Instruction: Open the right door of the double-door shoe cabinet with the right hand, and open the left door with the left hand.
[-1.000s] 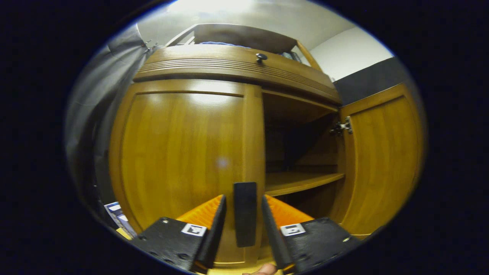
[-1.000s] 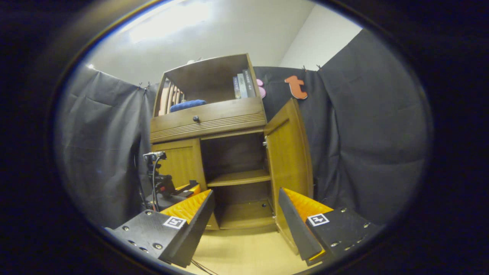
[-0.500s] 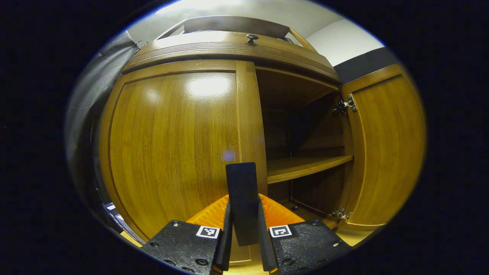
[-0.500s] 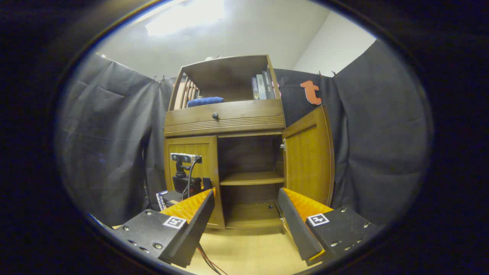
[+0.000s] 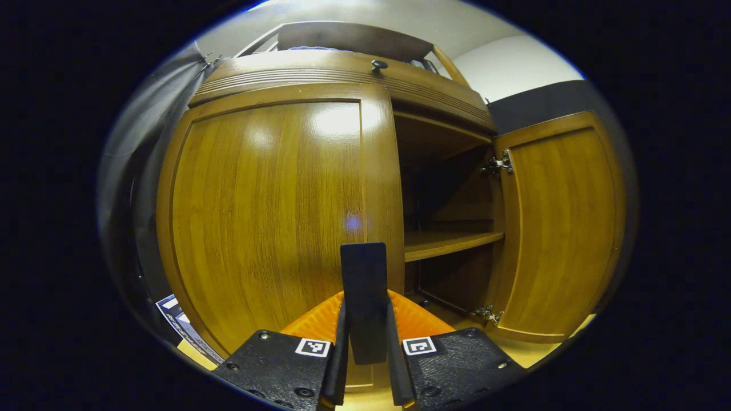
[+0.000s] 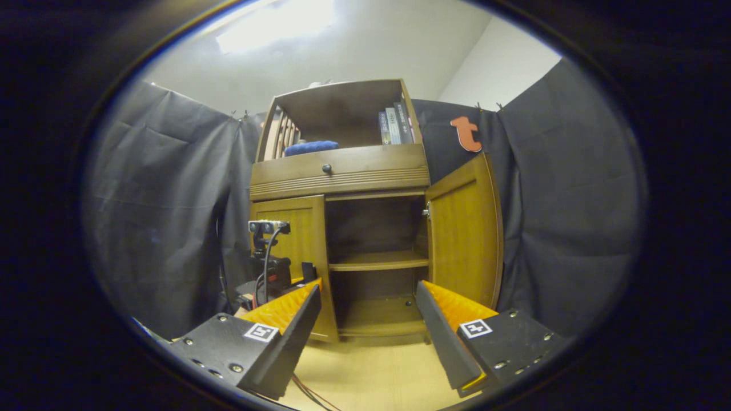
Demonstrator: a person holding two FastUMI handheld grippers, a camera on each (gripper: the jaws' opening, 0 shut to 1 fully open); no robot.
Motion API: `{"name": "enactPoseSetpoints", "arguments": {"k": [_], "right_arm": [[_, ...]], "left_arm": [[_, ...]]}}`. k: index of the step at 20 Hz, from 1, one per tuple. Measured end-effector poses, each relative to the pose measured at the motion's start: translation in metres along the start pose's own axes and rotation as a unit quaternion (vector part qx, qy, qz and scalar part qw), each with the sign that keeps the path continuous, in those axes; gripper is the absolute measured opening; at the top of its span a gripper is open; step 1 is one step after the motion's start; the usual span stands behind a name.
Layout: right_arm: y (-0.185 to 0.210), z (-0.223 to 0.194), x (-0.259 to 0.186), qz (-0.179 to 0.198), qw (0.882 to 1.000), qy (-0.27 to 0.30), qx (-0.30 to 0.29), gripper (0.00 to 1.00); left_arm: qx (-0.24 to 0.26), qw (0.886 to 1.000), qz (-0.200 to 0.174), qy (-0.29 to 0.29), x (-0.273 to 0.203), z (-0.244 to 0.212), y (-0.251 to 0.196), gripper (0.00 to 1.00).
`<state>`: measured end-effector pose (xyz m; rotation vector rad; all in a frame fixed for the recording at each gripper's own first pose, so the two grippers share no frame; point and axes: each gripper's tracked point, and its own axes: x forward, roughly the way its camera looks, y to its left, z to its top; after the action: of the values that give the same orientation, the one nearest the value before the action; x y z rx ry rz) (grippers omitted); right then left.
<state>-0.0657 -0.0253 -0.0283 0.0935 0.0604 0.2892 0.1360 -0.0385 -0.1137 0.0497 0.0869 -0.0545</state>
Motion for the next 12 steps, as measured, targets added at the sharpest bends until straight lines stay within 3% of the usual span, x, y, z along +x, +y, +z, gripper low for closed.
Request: {"name": "enactPoseSetpoints", "arguments": {"k": [3,12], "right_arm": [[0.005,0.01,-0.011,0.0,1.0,-0.013,-0.009,1.0],[-0.003,0.017,-0.027,-0.008,1.0,-0.022,-0.01,1.0]], "left_arm": [[0.001,1.0,-0.018,0.007,-0.017,0.001,0.0,0.31],[0.015,1.0,0.001,0.005,-0.045,0.001,0.001,0.31]]}}
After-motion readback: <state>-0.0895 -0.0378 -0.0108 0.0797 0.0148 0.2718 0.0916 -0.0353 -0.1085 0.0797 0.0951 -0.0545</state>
